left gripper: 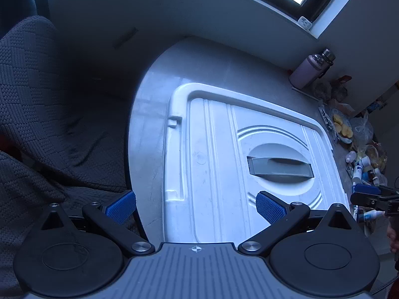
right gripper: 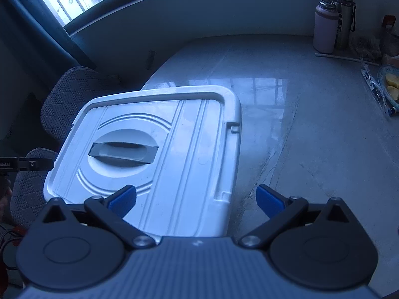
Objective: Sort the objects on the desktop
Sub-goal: 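Lower the lid onto the bin rim with both grippers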
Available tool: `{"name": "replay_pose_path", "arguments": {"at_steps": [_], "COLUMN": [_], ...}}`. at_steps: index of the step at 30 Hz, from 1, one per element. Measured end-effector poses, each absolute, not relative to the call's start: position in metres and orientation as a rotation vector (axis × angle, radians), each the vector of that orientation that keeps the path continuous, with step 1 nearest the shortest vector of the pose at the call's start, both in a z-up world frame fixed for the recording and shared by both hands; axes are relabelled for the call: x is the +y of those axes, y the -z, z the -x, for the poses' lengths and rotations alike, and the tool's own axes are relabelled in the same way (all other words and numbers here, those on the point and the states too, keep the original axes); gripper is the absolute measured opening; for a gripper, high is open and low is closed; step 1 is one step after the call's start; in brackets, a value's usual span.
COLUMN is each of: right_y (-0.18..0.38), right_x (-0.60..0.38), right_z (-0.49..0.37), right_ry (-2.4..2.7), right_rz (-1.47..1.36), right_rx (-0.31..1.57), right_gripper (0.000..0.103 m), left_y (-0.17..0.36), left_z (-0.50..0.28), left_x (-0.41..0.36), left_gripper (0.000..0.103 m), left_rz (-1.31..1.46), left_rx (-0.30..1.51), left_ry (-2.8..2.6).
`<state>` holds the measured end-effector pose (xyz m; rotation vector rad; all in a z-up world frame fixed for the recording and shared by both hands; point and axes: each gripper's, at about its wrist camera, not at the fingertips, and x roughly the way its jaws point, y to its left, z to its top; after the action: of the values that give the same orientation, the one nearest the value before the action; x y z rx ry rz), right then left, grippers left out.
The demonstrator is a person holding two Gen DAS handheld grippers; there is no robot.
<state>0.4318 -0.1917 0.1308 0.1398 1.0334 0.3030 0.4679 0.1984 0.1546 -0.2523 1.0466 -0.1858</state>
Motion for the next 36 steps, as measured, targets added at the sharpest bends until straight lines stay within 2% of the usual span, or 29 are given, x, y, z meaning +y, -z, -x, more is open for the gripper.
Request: {"name": "replay_pose_path", "arguments": {"at_steps": [13,36], "right_y": [-0.137,-0.132], "right_x": [-0.196,-0.166], "right_z": [-0.452,-0.406], "right_ry": [-0.254,-0.223], "right_rz": [-0.124,-0.002], "right_rx": [1.105,1.136], "right_gripper": [0.100,0.100], "left_y": [-0.167,-0.157], "left_z": [-0.487,-0.441], "left_x": [0.192,0.167], "left_gripper": [0.103,0.103], "left_rz": [0.174,0.121], "left_rx": [1.138,1.227], "left_ry": [0.111,0.179]}}
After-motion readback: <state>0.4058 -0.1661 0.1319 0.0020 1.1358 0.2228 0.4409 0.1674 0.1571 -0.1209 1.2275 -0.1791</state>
